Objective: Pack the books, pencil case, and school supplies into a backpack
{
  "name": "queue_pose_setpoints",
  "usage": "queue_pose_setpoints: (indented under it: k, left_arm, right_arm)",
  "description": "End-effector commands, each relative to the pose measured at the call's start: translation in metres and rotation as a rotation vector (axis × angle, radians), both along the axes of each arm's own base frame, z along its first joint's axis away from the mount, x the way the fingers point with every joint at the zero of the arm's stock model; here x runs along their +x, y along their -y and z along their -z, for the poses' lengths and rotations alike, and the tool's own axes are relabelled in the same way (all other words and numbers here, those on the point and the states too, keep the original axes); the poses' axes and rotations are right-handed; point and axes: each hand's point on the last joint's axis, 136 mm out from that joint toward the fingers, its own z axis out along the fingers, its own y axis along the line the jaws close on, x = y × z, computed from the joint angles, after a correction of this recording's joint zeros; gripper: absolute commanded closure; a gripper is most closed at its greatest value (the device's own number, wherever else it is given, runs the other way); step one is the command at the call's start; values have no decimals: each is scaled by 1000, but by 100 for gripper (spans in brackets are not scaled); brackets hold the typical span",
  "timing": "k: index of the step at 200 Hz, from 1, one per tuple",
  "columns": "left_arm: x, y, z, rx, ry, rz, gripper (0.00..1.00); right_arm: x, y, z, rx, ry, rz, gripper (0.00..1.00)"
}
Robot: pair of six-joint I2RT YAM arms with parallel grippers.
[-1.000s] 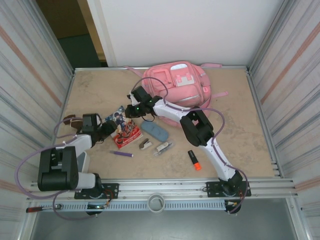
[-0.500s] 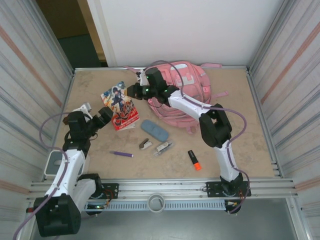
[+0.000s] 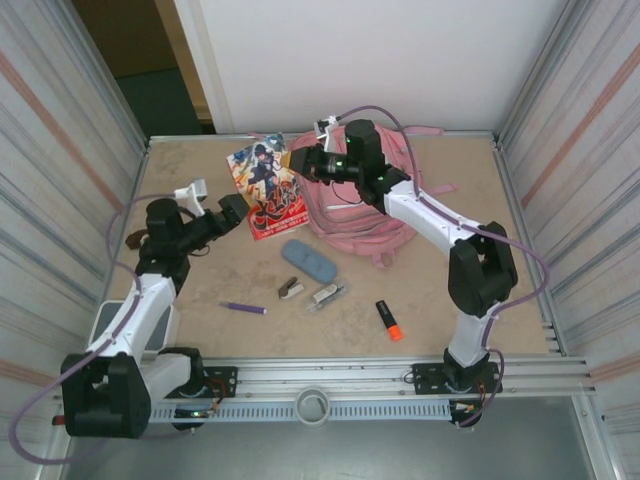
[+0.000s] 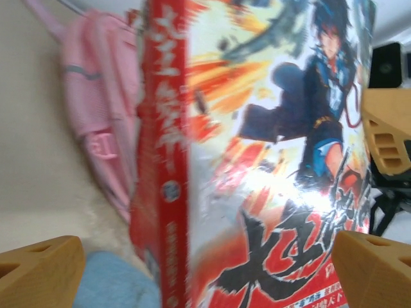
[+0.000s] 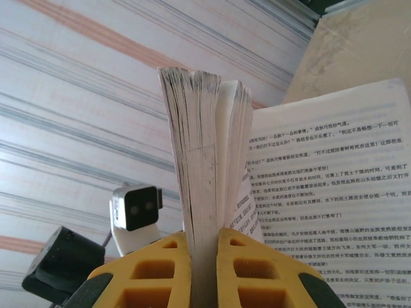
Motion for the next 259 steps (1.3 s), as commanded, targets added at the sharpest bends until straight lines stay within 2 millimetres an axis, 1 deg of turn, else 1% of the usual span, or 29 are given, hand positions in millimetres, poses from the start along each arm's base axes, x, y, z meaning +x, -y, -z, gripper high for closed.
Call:
queue_pose_setpoints:
  k: [1,19,62,80,89,109,122,131,144,154,160,167,172,179,190,208,222,238,248,259]
  left_arm:
    - [3,27,-34,-32,109,111,1]
    - [8,42,-35,-35,113,144,3]
    - [13,74,-35,-44,134,224,6]
    - [11,88,-40,-55,160,268,12]
    - [10,93,-44,-60,175,288,18]
    - [6,101,-52,-61,208,317,36]
    - [4,105,-55,-58,227,330,48]
    - [1,109,-59,-59,243,346,59]
    - [-4,114,-65,-63,266,374,74]
    - [-8,119,-70,-68,285,396,82]
    - [-11,122,-75,-70,298,411,85]
    - [-13,125,-79,-74,311,427,89]
    - [-16,128,-83,-75,321,441,92]
    - [-20,132,-88,-80,339,463,95]
    - [-25,137,-97,-91,364,491,99]
    - [-31,142,-111,-110,400,522,100]
    - [-36,147,-121,-124,424,550,100]
    - [-42,155,-129,-138,448,586,100]
    - [-46,159,-134,-145,462,609,100]
    - [-50,163,-137,-154,474,632,100]
  right_arm:
    - [-23,18,-65,126,114,-30,100]
    - [-27,30,-70,146,114,-25,100]
    - [-35,52,-74,155,117,-10,100]
    - [-36,62,-72,151,117,4,100]
    - [-35,67,-69,146,112,13,100]
    - [-34,78,-62,133,109,23,100]
    - [-34,85,-54,116,107,26,100]
    - [-35,90,-46,96,100,30,100]
    - [-34,100,-35,58,93,52,100]
    - [-34,109,-26,27,88,72,100]
    - [-34,114,-19,6,81,82,100]
    - [-36,120,-11,-23,77,92,96]
    - [-38,124,-6,-48,76,96,92]
    - [-43,130,2,-81,74,99,83]
    - [-48,139,12,-121,79,109,67]
    - [-63,150,20,-138,111,112,48]
    - [-75,151,22,-138,142,94,40]
    - [-88,148,21,-119,160,43,33]
    - [-92,148,21,-118,166,33,28]
    - [-95,149,19,-114,182,28,25]
